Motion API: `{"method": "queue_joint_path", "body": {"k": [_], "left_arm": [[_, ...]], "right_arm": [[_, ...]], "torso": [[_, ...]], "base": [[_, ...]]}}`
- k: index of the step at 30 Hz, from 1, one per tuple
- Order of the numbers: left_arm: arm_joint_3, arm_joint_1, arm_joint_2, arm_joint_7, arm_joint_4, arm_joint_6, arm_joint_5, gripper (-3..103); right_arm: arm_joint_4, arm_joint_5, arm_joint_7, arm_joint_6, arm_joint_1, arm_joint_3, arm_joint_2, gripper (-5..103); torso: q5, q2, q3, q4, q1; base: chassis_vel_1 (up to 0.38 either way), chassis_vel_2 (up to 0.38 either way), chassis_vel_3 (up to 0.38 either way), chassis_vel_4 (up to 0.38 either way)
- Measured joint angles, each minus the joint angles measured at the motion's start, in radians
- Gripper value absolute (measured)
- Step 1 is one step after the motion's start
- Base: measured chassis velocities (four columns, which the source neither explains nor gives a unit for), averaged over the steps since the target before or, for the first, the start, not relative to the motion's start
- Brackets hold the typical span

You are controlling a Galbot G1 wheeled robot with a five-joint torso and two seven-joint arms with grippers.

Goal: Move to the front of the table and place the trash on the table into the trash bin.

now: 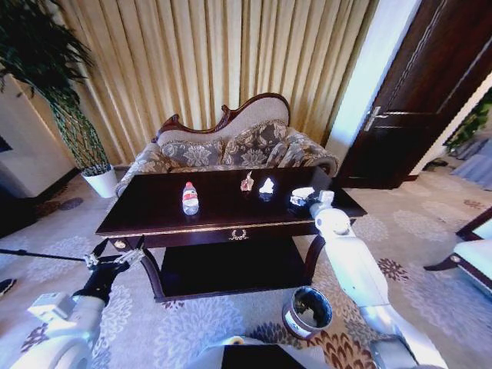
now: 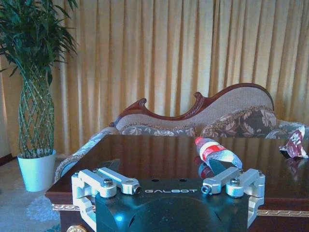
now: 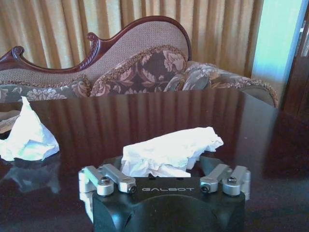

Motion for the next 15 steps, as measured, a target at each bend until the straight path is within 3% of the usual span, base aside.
{"method": "queue_joint_path", "body": {"k": [2,3,6,7,8,10,14,15], "left_arm": [[0.000,0.000,0.000,0.000,0.000,0.000,0.000,100],[0.001,0.000,0.000,0.000,0.000,0.000,0.000,100],[0.002,0.000,0.001,0.002,0.000,0.000,0.000,100],[0.003,-0.001,0.001,0.003,0.000,0.000,0.000,100],[0.003,-0.001,0.001,0.003,0.000,-0.001,0.000,100],[0.003,-0.001,0.002,0.003,0.000,-0.001,0.000,100],[0.003,0.000,0.004,0.007,0.000,-0.001,0.000,100],[0.003,0.000,0.004,0.007,0.000,-0.001,0.000,100]], "right_arm": [[0.000,-0.001,0.000,0.001,0.000,0.000,0.000,89],[0.001,-0.002,0.000,0.002,0.000,-0.001,-0.001,79],[0.001,-0.002,0.000,0.004,0.000,-0.001,-0.002,79],[0.001,-0.003,0.000,0.005,0.000,-0.001,-0.002,66],[0.000,-0.003,0.000,0.006,0.000,-0.001,-0.002,61],[0.000,-0.003,0.000,0.006,0.000,-0.001,-0.002,61],[0.001,-0.003,0.000,0.008,0.000,-0.001,-0.005,39],[0.001,-0.003,0.000,0.008,0.000,-0.001,-0.005,39]], "torso": [[0.0000,0.000,0.000,0.0000,0.000],[0.0000,0.000,0.000,0.0000,0.000],[0.0000,0.000,0.000,0.0000,0.000],[0.0000,0.000,0.000,0.0000,0.000],[0.0000,0.000,0.000,0.0000,0.000],[0.0000,0.000,0.000,0.0000,0.000],[0.0000,0.000,0.000,0.0000,0.000],[0.0000,0.000,0.000,0.0000,0.000]], "base": [[0.000,0.000,0.000,0.000],[0.000,0.000,0.000,0.000],[0.000,0.000,0.000,0.000],[0.000,0.000,0.000,0.000],[0.000,0.000,0.000,0.000],[0.000,0.000,0.000,0.000],[0.000,0.000,0.000,0.000],[0.000,0.000,0.000,0.000]]}}
